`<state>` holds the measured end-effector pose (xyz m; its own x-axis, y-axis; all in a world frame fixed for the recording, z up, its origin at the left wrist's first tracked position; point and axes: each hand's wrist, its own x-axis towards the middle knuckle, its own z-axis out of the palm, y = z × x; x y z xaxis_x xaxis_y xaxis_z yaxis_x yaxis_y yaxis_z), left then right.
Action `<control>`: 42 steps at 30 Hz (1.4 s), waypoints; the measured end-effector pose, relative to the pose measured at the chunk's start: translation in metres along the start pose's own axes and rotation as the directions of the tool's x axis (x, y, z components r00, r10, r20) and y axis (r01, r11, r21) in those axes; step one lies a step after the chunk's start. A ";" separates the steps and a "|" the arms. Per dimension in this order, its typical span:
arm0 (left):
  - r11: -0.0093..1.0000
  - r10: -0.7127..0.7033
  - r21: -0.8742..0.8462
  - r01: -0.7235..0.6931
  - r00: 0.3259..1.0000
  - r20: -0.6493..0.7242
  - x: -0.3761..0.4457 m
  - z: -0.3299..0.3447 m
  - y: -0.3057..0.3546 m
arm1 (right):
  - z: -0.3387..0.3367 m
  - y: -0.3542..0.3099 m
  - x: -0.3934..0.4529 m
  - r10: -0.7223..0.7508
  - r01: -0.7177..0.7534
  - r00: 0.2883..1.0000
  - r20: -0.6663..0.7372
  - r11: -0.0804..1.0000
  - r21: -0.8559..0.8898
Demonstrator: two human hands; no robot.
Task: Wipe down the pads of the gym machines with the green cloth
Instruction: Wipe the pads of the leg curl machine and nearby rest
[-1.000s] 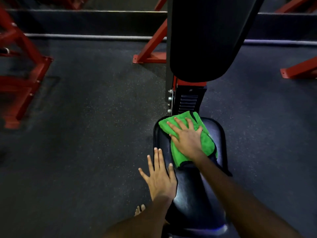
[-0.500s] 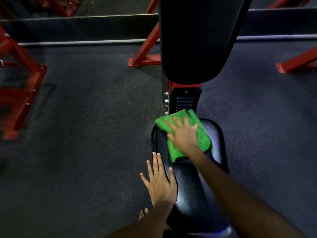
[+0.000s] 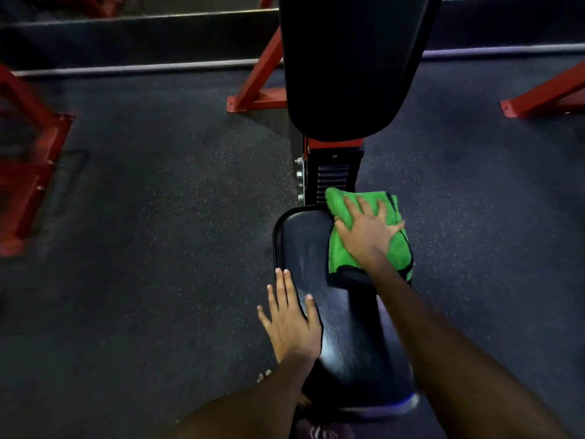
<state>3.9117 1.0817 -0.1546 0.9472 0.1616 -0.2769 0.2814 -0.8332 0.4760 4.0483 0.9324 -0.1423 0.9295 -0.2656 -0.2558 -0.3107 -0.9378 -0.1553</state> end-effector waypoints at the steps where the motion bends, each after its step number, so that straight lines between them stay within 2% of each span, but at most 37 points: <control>1: 1.000 0.000 0.002 0.000 1.000 0.006 0.000 -0.001 0.000 | 0.000 0.000 -0.002 0.041 -0.041 0.999 -0.009 0.999 0.018; 4: 1.000 -0.004 -0.005 0.004 1.000 0.011 0.000 -0.001 0.000 | 0.000 -0.012 -0.026 0.028 -0.028 1.000 -0.004 0.999 0.033; 9: 1.000 -0.004 -0.023 0.004 1.000 0.003 0.000 -0.001 0.000 | 0.011 0.005 -0.101 -0.217 0.217 0.976 0.001 0.975 -0.052; 11: 1.000 -0.003 -0.023 0.003 1.000 0.002 -0.001 -0.001 0.001 | 0.010 0.021 -0.105 -0.226 0.226 0.974 0.005 0.972 -0.065; 14: 0.999 -0.001 -0.032 0.001 1.000 0.002 -0.001 -0.002 0.002 | 0.002 0.021 -0.074 -0.108 0.110 0.993 0.041 0.993 -0.032; 17: 1.000 -0.002 -0.014 0.002 1.000 0.022 0.000 -0.002 0.001 | 0.001 -0.002 -0.061 -0.054 0.054 0.998 -0.014 0.999 0.000; 20: 1.000 -0.011 -0.012 0.011 1.000 0.028 0.000 -0.001 0.001 | 0.005 -0.002 -0.093 -0.167 0.168 0.985 0.036 0.985 -0.032; 23: 1.000 -0.019 -0.022 0.020 0.999 0.030 0.001 -0.001 -0.001 | 0.011 0.024 -0.147 -0.280 0.279 0.960 0.006 0.958 -0.071; 27: 0.999 -0.016 -0.029 0.017 1.000 0.021 0.001 -0.001 0.000 | 0.009 0.049 -0.152 -0.186 0.186 0.983 0.010 0.980 -0.077; 29: 0.999 -0.026 -0.041 0.027 0.999 0.030 0.001 -0.002 -0.001 | 0.006 0.035 -0.130 -0.073 0.073 0.997 0.019 0.997 -0.005; 31: 0.998 -0.016 -0.056 0.018 0.999 0.031 0.000 -0.001 -0.001 | 0.008 0.016 -0.118 -0.043 0.043 0.999 -0.006 0.999 0.009; 33: 0.997 -0.010 -0.071 0.011 1.000 0.014 0.001 -0.002 0.000 | 0.010 0.005 -0.120 -0.091 0.091 0.996 0.012 0.996 0.008; 35: 0.996 -0.009 -0.085 0.010 1.000 0.006 0.001 -0.001 -0.001 | 0.016 0.010 -0.143 -0.213 0.213 0.977 0.000 0.976 -0.048; 37: 0.994 -0.005 -0.105 0.004 1.000 -0.008 0.000 0.000 -0.002 | 0.024 0.026 -0.174 -0.344 0.339 0.938 -0.036 0.934 -0.111; 40: 0.993 -0.016 -0.120 0.013 1.000 -0.026 0.000 -0.001 -0.001 | 0.024 0.064 -0.194 -0.519 0.513 0.853 -0.051 0.853 -0.096; 42: 0.994 -0.012 -0.109 0.010 1.000 -0.017 -0.001 -0.001 0.000 | 0.019 0.087 -0.178 -0.542 0.537 0.840 -0.031 0.837 -0.106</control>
<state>3.9108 1.0821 -0.1540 0.9461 0.1808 -0.2686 0.3063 -0.7686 0.5616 3.8520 0.9022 -0.1289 0.9550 0.2787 -0.1012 0.2600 -0.9512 -0.1661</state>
